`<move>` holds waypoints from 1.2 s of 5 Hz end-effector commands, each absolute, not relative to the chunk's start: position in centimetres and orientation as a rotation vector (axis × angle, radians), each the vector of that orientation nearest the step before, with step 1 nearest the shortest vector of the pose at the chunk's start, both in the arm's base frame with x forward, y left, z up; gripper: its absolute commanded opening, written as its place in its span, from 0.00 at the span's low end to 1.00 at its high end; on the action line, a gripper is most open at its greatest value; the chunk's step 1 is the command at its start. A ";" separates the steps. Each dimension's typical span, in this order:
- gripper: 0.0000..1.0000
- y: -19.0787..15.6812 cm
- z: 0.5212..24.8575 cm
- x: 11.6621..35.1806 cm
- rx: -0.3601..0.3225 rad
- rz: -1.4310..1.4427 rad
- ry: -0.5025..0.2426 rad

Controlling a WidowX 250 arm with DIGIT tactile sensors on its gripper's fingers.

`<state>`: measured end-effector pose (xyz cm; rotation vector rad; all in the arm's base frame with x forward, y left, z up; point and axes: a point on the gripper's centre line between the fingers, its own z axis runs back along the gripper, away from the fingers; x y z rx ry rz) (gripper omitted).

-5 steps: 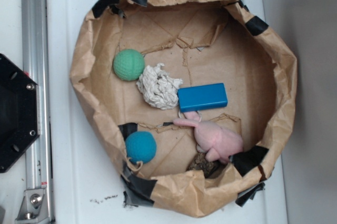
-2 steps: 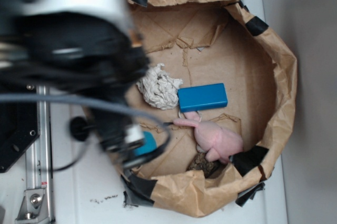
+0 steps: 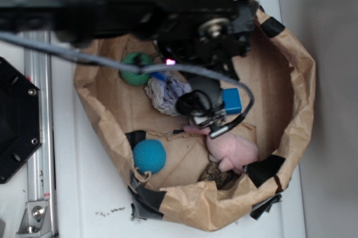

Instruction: Grab the blue block.

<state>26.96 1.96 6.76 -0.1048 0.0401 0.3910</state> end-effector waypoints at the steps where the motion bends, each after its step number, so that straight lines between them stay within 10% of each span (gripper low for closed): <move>1: 1.00 -0.7 3.7 29.9 -0.126 0.225 -0.025; 3: 1.00 -3.7 1.2 30.8 -0.165 0.127 0.021; 4: 0.00 -4.1 0.3 30.3 -0.181 0.119 0.038; 6: 0.00 -3.6 5.9 29.1 -0.147 0.038 -0.035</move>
